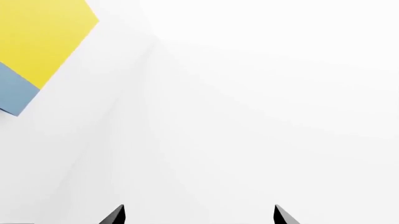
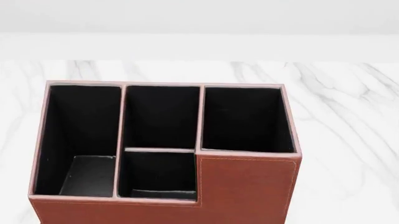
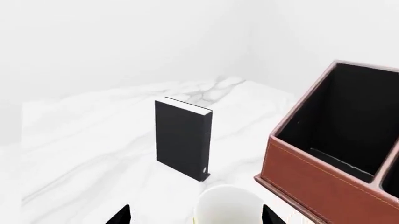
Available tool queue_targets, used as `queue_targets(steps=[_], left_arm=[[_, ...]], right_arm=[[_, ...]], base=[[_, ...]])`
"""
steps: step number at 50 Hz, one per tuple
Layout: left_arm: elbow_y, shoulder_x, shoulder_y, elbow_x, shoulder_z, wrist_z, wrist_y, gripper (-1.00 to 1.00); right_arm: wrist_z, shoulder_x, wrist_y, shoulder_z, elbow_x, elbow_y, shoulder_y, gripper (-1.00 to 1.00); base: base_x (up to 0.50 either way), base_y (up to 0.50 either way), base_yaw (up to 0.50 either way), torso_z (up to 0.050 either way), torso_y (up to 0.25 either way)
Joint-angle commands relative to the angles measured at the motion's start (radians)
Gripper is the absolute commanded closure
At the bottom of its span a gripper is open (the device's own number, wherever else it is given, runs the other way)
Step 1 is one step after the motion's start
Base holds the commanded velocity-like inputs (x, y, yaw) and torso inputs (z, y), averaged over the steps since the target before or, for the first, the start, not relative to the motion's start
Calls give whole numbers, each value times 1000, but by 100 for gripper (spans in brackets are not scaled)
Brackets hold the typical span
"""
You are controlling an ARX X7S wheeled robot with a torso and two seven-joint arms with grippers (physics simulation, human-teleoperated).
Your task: Pick up the yellow and white mug and place it to the right of the caddy.
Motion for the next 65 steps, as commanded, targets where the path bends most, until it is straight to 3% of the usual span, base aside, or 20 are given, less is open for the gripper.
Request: queue_targets(steps=[1, 24, 65], left_arm=[[0, 0, 11, -20, -12, 0, 11, -100], [0, 0, 15, -27, -14, 0, 17, -100], [0, 0, 15, -30, -13, 0, 24, -100]], right_arm=[[-31, -1, -23, 4, 6, 49, -26, -100], [-23, 31, -59, 50, 23, 69, -45, -100], [-155, 14, -207, 103, 76, 274, -159, -100]], base=[[0, 0, 0, 0, 0], [0, 0, 0, 0, 0], [0, 0, 0, 0, 0]])
